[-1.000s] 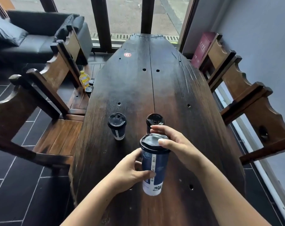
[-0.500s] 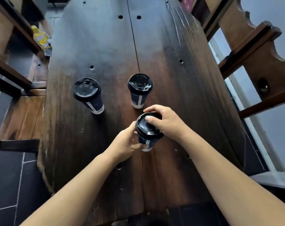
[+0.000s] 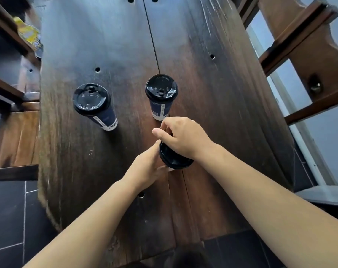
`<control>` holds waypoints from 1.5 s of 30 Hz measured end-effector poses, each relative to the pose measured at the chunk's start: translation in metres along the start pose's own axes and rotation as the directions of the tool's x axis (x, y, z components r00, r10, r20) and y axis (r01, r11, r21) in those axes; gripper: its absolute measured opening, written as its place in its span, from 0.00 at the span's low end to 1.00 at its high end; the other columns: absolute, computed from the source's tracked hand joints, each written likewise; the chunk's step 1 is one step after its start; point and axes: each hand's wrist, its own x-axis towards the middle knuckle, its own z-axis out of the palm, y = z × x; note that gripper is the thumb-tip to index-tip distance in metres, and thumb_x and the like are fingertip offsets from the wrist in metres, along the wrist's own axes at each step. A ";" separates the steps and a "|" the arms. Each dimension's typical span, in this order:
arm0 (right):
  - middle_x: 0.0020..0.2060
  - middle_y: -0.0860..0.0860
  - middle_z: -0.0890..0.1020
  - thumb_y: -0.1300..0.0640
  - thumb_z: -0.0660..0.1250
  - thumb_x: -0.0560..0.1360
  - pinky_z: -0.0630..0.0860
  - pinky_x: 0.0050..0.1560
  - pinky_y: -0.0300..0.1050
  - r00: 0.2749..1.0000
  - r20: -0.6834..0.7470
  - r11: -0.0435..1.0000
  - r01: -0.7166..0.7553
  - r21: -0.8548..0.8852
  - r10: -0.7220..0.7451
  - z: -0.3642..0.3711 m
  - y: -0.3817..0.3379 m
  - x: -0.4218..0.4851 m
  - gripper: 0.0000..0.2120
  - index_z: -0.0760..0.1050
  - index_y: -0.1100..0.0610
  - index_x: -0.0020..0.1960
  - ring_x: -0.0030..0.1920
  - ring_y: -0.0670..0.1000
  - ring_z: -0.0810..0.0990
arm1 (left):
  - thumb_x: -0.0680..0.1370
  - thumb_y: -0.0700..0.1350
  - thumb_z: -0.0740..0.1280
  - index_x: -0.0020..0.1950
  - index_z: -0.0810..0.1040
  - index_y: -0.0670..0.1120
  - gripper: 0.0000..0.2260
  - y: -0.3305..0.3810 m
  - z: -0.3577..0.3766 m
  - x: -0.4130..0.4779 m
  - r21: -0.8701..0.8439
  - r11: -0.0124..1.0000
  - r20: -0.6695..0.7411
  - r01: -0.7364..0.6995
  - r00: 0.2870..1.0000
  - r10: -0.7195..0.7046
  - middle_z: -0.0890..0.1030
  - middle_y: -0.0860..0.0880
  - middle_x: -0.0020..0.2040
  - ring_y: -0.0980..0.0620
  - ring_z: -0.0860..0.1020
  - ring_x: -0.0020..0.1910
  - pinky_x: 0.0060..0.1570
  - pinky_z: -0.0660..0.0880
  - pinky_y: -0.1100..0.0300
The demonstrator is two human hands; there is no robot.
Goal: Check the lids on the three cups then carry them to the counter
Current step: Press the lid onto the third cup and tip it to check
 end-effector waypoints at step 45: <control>0.44 0.60 0.84 0.48 0.54 0.81 0.68 0.41 0.49 0.994 -0.100 0.978 -0.061 -0.199 0.041 0.013 -0.015 -0.003 0.23 0.82 0.61 0.44 0.39 0.59 0.73 | 0.76 0.47 0.77 0.75 0.66 0.53 0.31 0.008 0.004 -0.003 0.018 0.999 -0.032 0.049 0.998 -0.049 0.81 0.53 0.66 0.50 0.81 0.53 0.54 0.77 0.59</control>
